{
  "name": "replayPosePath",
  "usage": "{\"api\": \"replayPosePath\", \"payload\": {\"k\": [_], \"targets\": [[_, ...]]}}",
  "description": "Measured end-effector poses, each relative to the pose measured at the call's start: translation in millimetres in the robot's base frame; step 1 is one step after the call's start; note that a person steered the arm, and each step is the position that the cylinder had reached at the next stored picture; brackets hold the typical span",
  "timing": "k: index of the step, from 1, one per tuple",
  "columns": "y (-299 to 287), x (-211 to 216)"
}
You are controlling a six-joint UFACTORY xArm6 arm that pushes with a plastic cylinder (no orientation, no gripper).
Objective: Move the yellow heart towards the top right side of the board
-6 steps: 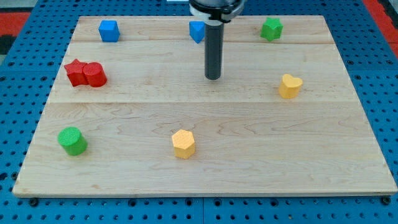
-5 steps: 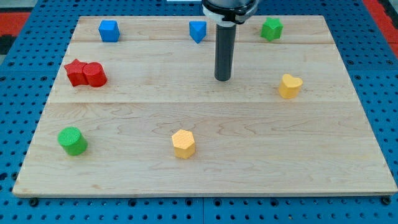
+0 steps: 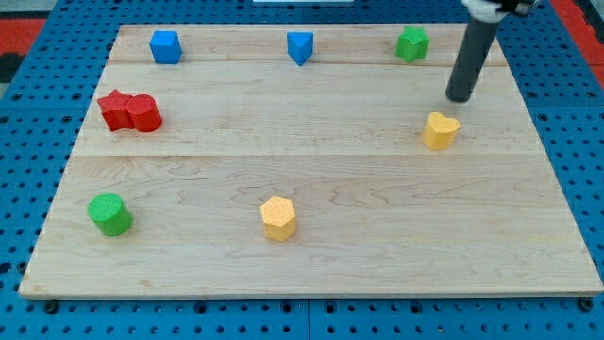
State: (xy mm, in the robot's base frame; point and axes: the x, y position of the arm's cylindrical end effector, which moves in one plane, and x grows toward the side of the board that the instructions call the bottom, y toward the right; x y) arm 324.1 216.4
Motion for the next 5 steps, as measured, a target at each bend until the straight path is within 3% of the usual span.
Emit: {"api": "replayPosePath", "payload": {"k": [2, 4, 5], "targets": [[14.6, -101.9], [-160.2, -79.9], [-223.5, -48.6]]}}
